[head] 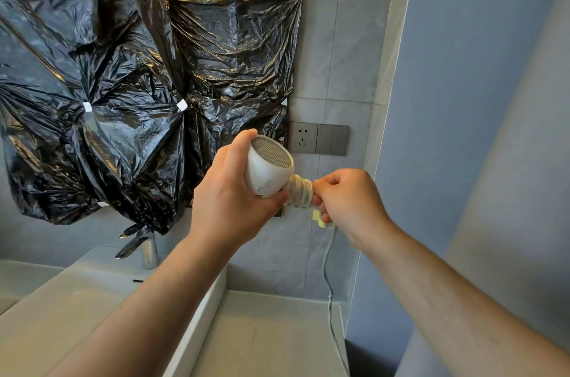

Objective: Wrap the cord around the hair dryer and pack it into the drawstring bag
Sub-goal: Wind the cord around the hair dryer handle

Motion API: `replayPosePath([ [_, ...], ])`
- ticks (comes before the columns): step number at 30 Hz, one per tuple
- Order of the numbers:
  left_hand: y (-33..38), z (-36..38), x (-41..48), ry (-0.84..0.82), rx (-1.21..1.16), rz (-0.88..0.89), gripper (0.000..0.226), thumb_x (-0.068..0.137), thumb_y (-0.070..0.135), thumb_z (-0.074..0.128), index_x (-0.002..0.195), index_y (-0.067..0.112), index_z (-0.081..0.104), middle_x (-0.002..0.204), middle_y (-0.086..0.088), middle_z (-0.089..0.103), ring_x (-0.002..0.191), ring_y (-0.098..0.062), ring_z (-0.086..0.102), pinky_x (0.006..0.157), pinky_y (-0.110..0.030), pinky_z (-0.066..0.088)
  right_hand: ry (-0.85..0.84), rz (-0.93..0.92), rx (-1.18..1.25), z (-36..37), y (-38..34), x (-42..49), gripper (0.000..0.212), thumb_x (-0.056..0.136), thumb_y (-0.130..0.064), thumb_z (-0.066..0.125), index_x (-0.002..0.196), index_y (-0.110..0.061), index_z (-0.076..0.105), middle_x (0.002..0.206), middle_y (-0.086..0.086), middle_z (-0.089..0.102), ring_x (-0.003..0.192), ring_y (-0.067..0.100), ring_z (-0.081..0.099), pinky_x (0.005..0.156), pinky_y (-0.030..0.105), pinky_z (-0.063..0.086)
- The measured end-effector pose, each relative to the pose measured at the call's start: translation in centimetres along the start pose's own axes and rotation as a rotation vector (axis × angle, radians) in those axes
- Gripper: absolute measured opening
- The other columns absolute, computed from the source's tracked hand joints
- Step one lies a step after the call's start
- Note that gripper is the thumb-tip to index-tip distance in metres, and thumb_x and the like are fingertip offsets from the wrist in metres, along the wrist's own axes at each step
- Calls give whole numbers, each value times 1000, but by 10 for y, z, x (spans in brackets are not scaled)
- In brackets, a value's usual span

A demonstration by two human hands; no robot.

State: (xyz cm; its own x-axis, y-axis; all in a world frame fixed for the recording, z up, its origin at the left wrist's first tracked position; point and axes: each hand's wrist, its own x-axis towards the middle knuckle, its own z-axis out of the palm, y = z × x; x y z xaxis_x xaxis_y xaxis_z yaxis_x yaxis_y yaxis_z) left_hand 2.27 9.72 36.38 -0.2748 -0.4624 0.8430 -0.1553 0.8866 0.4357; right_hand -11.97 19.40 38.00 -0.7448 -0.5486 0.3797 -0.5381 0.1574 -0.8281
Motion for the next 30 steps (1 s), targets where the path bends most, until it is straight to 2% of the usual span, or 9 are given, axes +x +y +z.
replayPosePath([
  [5, -3, 6, -2, 39, -67, -101, 92, 60, 40, 87, 137, 36, 36, 123, 14, 52, 105, -8, 52, 83, -32, 46, 12, 26, 198, -2, -7, -7, 26, 89, -11, 57, 65, -12, 66, 54, 1, 62, 38, 11, 58, 46, 22, 50],
  [9, -10, 10, -7, 106, -259, -242, 91, 59, 32, 89, 134, 35, 38, 112, 21, 50, 99, -5, 54, 85, -27, 45, -81, -30, 307, -8, -9, -15, 19, 89, -8, 59, 77, -20, 66, 62, 1, 66, 50, 11, 59, 58, 33, 61],
  [12, -8, 16, -10, 159, -388, -334, 90, 61, 23, 90, 136, 27, 40, 110, 28, 48, 96, 9, 54, 81, -15, 43, 10, -120, 352, -6, -5, -17, 9, 92, -11, 60, 86, -11, 67, 65, 1, 68, 46, 6, 57, 53, 28, 56],
  [14, -3, 21, -10, 174, -422, -358, 91, 61, 22, 90, 137, 27, 40, 111, 26, 48, 95, 13, 53, 81, -15, 43, 80, -138, 385, 1, -2, -19, 10, 92, -12, 61, 92, -6, 68, 64, -2, 68, 44, 0, 53, 51, 23, 47],
  [18, 4, 25, -13, 172, -450, -395, 92, 62, 24, 89, 138, 29, 38, 119, 8, 53, 99, -11, 57, 89, -32, 49, 93, -124, 418, 11, 2, -23, 18, 93, -17, 59, 98, -7, 74, 53, -13, 63, 46, -3, 49, 61, 22, 39],
  [20, 2, 25, -14, 168, -468, -407, 92, 61, 22, 90, 137, 29, 39, 121, 6, 53, 102, -14, 57, 90, -36, 50, 63, -143, 387, 5, 4, -25, 15, 93, -16, 59, 94, -20, 74, 60, -9, 67, 49, -2, 49, 65, 26, 41],
  [22, -1, 25, -13, 168, -508, -437, 93, 59, 24, 91, 136, 29, 40, 119, 4, 55, 99, -15, 59, 87, -38, 52, -8, -154, 405, -1, 6, -27, 20, 94, -13, 58, 98, -27, 71, 63, -6, 67, 50, 1, 48, 61, 26, 44],
  [24, -4, 27, -13, 160, -573, -492, 92, 57, 27, 90, 135, 28, 41, 114, 3, 58, 94, -14, 61, 79, -39, 55, -58, -172, 428, -5, 7, -29, 23, 94, -8, 57, 105, -24, 69, 64, -5, 65, 49, 4, 48, 52, 23, 45],
  [30, -6, 36, -15, 129, -760, -654, 80, 50, 39, 86, 121, 23, 52, 112, -11, 63, 99, -33, 66, 75, -56, 59, 2, -203, 479, -15, 17, -29, 10, 89, -8, 64, 80, -11, 68, 59, -3, 68, 50, 10, 52, 50, 29, 45],
])
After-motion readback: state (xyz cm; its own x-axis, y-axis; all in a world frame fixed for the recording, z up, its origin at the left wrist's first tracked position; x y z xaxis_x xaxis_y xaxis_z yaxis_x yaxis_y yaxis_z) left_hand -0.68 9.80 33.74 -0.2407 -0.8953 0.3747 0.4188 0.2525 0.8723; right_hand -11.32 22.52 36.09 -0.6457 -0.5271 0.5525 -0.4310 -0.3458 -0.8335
